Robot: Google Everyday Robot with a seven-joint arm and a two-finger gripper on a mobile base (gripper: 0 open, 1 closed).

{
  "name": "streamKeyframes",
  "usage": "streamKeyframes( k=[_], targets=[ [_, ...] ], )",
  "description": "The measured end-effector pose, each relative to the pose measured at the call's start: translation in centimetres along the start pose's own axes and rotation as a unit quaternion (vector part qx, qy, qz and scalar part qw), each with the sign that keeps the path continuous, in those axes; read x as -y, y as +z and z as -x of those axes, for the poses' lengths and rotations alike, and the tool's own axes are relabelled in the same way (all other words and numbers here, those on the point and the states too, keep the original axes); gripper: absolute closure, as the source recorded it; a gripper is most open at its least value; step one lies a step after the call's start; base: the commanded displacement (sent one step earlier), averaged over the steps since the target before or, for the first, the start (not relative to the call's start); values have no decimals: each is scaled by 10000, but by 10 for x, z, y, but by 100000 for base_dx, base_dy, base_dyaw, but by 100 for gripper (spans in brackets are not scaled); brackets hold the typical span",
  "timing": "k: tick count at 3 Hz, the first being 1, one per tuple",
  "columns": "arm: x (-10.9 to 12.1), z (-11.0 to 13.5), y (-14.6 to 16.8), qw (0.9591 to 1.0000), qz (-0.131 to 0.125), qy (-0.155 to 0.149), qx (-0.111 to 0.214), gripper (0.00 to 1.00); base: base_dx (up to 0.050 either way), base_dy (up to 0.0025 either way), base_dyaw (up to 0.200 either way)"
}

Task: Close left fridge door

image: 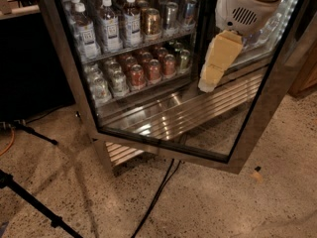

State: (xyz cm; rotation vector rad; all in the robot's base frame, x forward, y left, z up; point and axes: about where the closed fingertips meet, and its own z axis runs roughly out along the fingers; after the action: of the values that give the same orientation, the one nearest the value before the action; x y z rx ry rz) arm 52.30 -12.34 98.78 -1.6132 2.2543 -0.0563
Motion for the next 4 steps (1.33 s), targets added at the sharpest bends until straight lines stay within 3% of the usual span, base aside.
streamKeyframes(
  k=[1, 2, 4],
  targets=[
    [0, 0, 0, 10000, 0, 0, 0, 0, 4901, 0, -1],
    [0, 0, 0, 10000, 0, 0, 0, 0, 4040, -234, -11610],
    [0, 0, 0, 10000, 0, 0, 0, 0, 4924, 2, -18]
  ],
)
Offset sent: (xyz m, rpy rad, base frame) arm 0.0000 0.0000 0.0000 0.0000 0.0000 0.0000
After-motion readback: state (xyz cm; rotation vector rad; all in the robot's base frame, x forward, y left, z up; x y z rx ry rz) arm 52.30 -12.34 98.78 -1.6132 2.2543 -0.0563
